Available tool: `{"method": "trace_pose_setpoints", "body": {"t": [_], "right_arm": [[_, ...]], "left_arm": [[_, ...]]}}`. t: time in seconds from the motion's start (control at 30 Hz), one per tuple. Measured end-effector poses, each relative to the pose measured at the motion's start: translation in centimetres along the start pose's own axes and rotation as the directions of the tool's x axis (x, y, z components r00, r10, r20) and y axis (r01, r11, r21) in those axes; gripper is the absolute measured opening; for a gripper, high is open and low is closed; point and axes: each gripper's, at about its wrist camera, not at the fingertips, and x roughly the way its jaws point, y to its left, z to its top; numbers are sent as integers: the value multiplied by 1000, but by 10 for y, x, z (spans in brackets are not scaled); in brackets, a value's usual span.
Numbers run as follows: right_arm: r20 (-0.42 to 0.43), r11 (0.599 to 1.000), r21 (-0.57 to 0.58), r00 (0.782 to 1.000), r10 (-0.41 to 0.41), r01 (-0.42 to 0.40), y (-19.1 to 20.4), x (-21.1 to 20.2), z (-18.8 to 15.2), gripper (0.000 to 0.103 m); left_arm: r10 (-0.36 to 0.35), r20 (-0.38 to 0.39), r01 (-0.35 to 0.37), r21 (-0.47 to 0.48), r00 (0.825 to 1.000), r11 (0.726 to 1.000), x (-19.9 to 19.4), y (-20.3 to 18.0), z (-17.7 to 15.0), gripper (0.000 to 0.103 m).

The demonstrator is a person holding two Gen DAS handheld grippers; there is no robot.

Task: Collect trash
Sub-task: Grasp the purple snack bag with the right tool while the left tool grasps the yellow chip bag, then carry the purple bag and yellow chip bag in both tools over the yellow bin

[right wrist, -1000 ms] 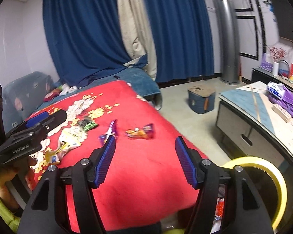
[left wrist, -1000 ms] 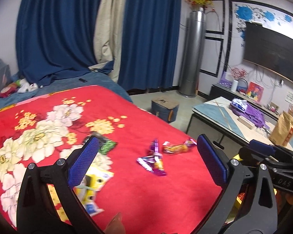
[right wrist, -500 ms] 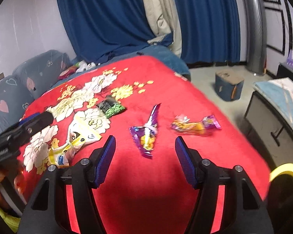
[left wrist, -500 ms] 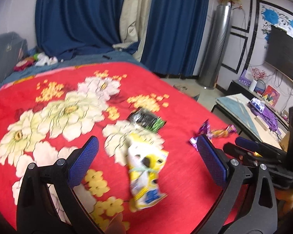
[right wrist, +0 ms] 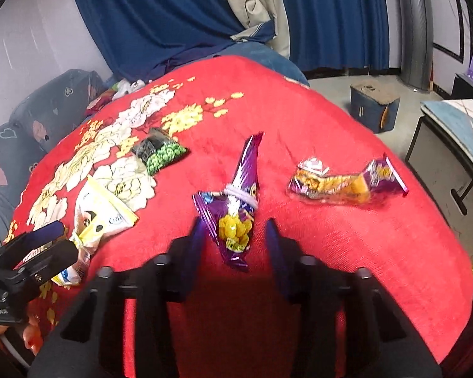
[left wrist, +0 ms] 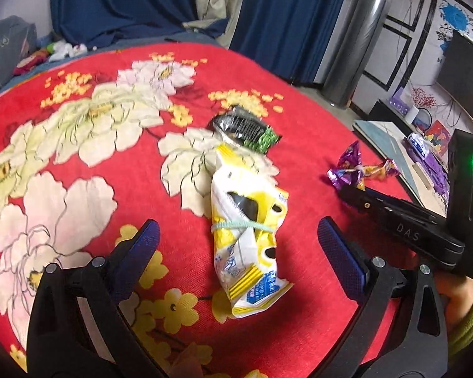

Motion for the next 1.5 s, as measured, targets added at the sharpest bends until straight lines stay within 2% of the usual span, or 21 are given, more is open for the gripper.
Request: {"method": "trace_pose_setpoints", "body": {"t": [0.03,0.13,0.3,0.33,0.37,0.43,0.53,0.73,0.97,1.23,1.5], "right_arm": [[-1,1000,-3,1000,1,-1,0,1,-1,20],[15,1000,0,1000,15,-15,-3,-6,-7,20],[32,999,18,999,28,-29,-10,-23,-15,20],[38,999,19,999,31,-31,-11,-28,-16,20],[44,999,18,999,31,-32,-12,-32,-18,20],[56,999,17,998,29,-30,-14,-42,-20,20],[77,999,19,997,31,-32,-18,-59,-24,20],[140,1000,-1,990,-2,2,-28,-102,-36,20],[198,999,22,979,-45,41,-52,-144,-53,20],[251,994,69,963,-101,86,-81,-186,-67,20],[286,980,113,939,-189,162,-112,-216,-78,20]], "left_arm": [[0,-6,0,-2,1000,1000,1,1,-1,90],[-3,-28,3,-3,1000,1000,5,1,-3,84],[-8,-62,9,10,998,1000,10,-3,-5,65],[-8,-62,9,14,998,1000,10,-4,-5,59],[-7,-63,8,17,998,1000,10,-5,-6,48],[1,-68,1,23,998,1000,10,-7,-7,36],[-12,-67,14,34,998,999,9,-9,-7,31],[-44,0,44,66,999,997,-5,-24,-2,29],[-135,46,129,109,990,986,-21,-66,5,29],[-257,75,239,193,963,952,-35,-126,9,29],[-344,51,320,257,938,912,-34,-175,2,29]]}}
